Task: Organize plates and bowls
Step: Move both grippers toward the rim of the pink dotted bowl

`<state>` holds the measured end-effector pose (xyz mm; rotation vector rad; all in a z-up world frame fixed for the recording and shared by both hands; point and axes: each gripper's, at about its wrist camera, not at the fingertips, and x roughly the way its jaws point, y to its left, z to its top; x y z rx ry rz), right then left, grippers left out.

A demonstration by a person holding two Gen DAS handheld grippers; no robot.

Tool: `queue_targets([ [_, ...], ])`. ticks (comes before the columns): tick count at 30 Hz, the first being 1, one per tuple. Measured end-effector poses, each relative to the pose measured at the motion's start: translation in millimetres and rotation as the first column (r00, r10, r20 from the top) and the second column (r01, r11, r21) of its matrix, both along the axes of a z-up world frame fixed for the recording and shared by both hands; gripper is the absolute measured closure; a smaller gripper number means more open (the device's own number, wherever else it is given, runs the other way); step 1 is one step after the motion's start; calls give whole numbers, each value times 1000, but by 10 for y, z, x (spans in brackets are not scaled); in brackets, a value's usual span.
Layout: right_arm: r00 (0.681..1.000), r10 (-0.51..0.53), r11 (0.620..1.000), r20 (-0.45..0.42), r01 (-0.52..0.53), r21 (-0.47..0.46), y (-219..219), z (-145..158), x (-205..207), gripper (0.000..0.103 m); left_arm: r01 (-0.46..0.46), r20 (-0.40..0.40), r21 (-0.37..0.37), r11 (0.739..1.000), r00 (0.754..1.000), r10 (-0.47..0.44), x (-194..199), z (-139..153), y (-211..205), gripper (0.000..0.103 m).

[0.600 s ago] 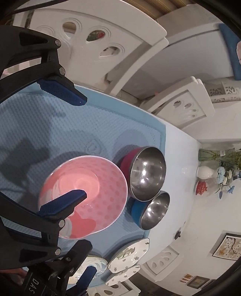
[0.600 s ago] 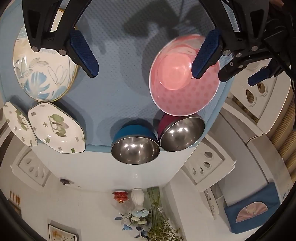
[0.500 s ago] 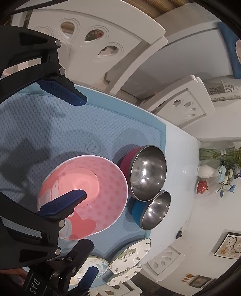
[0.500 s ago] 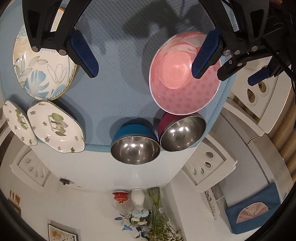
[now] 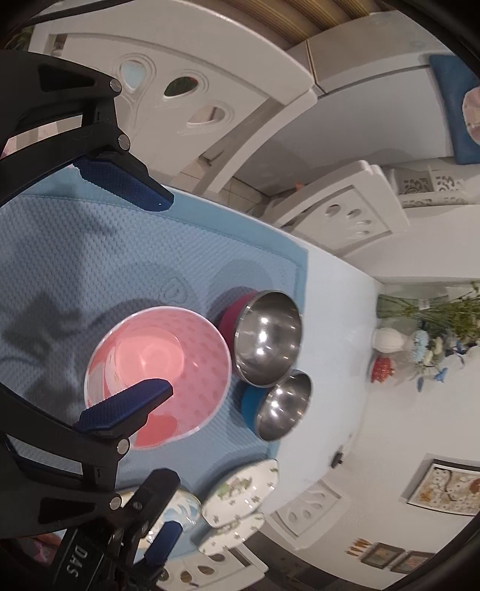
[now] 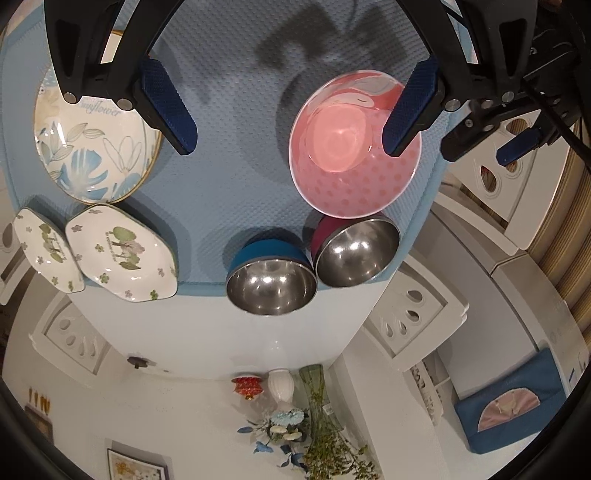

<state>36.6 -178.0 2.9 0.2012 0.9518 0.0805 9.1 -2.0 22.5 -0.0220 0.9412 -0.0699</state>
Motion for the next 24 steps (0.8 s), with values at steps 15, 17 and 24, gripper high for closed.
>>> queue_targets([
  [15, 998, -41, 999, 44, 42, -16, 13, 307, -221, 2, 32, 96, -18, 999, 995, -30, -149, 282, 25, 12],
  [17, 997, -46, 999, 54, 47, -15, 5, 316, -234, 2, 36, 102, 0, 999, 994, -36, -153, 295, 12, 11],
  [24, 998, -45, 998, 31, 46, -34, 22, 261, -190, 2, 21, 80, 8, 1000, 997, -22, -121, 232, 27, 11],
])
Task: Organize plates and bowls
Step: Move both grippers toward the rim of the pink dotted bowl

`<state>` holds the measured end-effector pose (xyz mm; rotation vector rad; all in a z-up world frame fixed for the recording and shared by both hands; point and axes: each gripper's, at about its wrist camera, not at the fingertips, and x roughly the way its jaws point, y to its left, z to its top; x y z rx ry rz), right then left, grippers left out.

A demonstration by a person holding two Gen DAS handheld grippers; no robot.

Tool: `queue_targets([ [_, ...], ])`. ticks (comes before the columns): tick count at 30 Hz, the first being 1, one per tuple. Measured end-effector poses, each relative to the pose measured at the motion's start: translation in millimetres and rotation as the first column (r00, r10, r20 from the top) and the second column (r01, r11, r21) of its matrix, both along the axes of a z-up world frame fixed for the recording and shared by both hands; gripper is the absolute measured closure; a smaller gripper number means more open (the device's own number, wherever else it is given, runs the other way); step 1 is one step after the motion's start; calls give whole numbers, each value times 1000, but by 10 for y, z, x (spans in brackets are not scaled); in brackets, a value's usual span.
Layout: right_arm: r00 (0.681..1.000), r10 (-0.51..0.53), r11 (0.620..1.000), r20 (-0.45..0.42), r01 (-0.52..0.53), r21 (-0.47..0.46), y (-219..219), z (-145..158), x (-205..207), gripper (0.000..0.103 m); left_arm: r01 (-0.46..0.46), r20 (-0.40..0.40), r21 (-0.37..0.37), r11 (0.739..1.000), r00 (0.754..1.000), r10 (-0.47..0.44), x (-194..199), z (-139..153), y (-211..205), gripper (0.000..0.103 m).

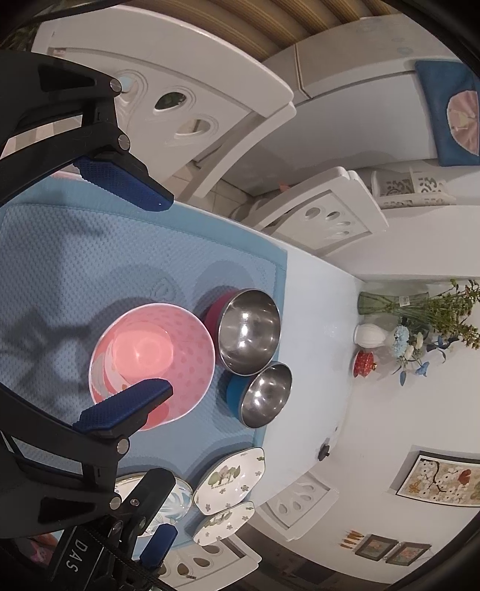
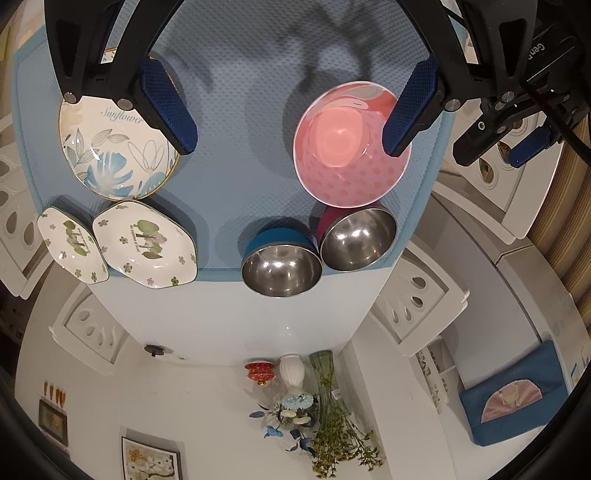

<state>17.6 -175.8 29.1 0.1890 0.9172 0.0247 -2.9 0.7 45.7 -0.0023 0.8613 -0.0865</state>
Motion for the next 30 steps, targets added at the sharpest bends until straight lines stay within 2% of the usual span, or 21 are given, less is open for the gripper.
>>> queue_targets([
  [19, 1000, -6, 1000, -24, 6, 7, -27, -80, 37, 2, 0, -31, -7, 1000, 1000, 0, 50, -86, -21, 11],
  [30, 999, -19, 999, -31, 18, -29, -15, -48, 30, 2, 13, -30, -4, 1000, 999, -13, 56, -81, -26, 11],
])
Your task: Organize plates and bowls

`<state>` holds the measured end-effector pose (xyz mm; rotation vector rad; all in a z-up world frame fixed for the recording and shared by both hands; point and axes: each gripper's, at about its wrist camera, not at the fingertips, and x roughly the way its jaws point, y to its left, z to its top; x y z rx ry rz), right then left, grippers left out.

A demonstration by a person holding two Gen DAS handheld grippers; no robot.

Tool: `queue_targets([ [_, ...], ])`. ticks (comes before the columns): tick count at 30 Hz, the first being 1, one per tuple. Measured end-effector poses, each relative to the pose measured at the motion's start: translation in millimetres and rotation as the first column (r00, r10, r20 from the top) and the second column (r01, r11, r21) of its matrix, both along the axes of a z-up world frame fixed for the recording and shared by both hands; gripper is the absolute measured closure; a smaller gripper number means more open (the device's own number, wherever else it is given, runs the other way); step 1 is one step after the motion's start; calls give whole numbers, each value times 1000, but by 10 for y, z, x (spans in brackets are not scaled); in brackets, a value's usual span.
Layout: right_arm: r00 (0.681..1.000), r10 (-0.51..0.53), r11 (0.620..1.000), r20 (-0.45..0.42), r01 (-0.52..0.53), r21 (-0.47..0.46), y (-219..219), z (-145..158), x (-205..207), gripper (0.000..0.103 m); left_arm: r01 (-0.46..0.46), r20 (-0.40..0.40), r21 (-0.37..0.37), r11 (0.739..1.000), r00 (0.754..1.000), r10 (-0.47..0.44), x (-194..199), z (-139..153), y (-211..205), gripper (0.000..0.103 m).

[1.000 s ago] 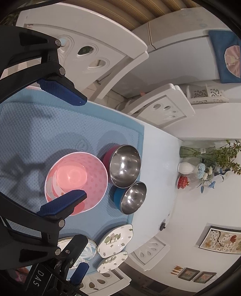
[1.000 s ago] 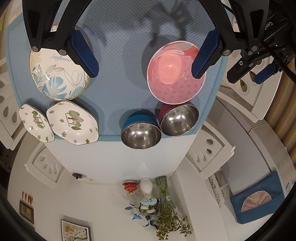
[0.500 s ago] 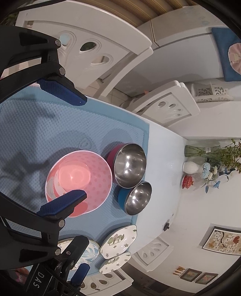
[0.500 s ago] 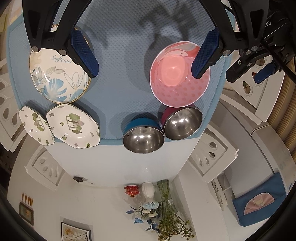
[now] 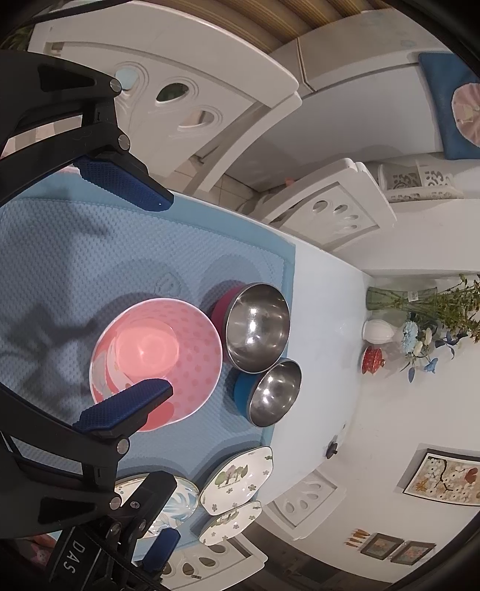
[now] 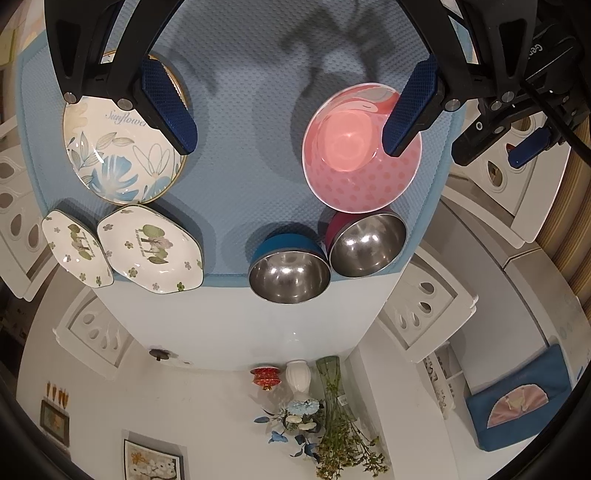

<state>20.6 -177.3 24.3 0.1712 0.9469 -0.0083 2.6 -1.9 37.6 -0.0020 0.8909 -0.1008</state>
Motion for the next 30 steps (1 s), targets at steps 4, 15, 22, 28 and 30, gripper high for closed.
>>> queue_targets([
  [4, 1000, 8, 998, 18, -7, -64, 51, 31, -5, 2, 2, -10, -4, 1000, 1000, -2, 14, -35, 5, 11],
  [15, 998, 36, 999, -59, -35, 14, -10, -365, 178, 4, 68, -130, -70, 995, 989, -76, 294, -483, 34, 11],
  [22, 981, 88, 993, -173, -74, 89, 1, -797, 420, 37, 55, -208, -159, 986, 974, -88, 510, -791, 43, 16],
  [28, 974, 114, 987, -196, -88, 137, 31, -975, 565, 55, 71, -273, -169, 983, 955, -116, 670, -1001, -13, 51],
  [30, 972, 121, 986, -200, -94, 137, 39, -1018, 612, 62, 71, -285, -177, 982, 951, -121, 698, -1067, -11, 62],
])
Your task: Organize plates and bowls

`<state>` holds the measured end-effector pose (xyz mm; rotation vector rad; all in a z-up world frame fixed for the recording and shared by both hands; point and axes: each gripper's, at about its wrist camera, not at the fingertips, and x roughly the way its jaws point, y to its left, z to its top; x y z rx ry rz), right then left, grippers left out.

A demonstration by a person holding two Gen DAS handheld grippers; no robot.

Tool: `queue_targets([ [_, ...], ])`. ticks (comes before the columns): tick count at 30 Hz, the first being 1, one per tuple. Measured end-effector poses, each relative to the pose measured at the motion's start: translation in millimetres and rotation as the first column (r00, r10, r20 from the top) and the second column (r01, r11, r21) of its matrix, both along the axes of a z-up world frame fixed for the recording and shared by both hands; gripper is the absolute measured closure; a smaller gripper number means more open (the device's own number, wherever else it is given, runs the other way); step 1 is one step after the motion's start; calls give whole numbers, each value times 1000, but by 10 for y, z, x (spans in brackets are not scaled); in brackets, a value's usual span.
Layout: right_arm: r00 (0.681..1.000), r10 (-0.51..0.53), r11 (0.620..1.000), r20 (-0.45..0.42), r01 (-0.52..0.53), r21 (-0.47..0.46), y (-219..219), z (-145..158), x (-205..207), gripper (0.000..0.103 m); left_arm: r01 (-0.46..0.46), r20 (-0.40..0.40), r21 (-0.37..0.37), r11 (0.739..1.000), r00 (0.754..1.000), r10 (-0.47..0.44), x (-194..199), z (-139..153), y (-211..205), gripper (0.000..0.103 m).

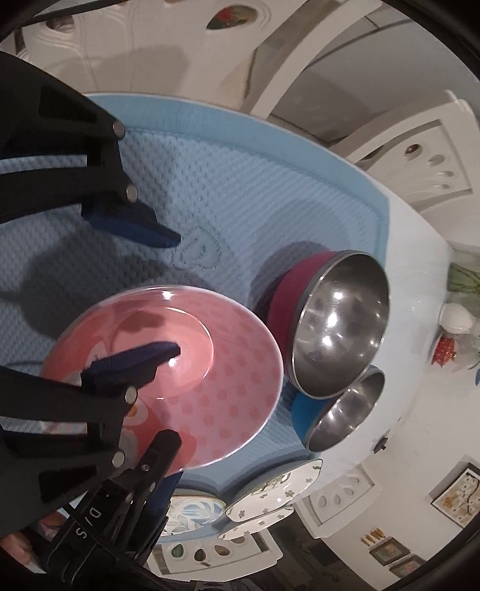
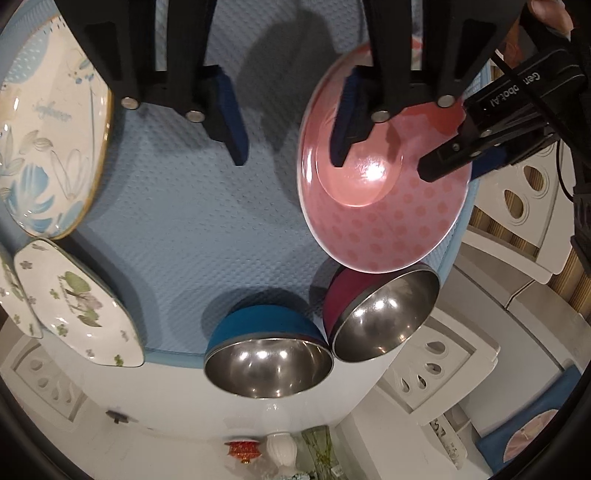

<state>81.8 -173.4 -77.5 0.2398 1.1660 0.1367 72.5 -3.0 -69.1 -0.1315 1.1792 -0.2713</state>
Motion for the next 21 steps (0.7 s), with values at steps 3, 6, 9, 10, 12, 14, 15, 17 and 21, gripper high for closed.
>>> queue_targets([
  [3, 1000, 11, 1000, 2, -11, 13, 10, -33, 39, 70, 8, -18, -12, 1000, 1000, -8, 17, -61, -4, 78],
  [6, 999, 31, 999, -7, -31, 28, 39, -79, 59, 80, 22, -27, -22, 1000, 999, -22, 19, -106, -35, 84],
  [9, 998, 55, 998, -7, -55, 36, 94, -91, 51, 84, 39, -24, -37, 999, 999, -40, -24, -96, -85, 83],
  [10, 998, 68, 997, -3, -68, 36, 129, -82, 39, 84, 40, -16, -23, 999, 999, -40, -43, -77, -110, 84],
  [12, 998, 69, 998, 0, -69, -3, 177, -62, 20, 84, 46, -1, 8, 999, 999, -46, -80, -59, -147, 83],
  [14, 998, 63, 998, -3, -63, 6, 167, -72, 10, 84, 46, -5, -5, 999, 999, -46, -102, -56, -135, 84],
  [15, 998, 57, 998, -6, -56, 26, 143, -72, -6, 84, 47, -4, -12, 999, 999, -47, -119, -51, -130, 84],
  [17, 998, 60, 998, 6, -60, 27, 135, -43, -34, 84, 57, 7, -2, 998, 998, -57, -168, -25, -143, 84],
  [21, 996, 79, 997, 36, -78, -14, 185, 108, -129, 84, 66, 34, 7, 998, 997, -67, -286, 103, -135, 84],
])
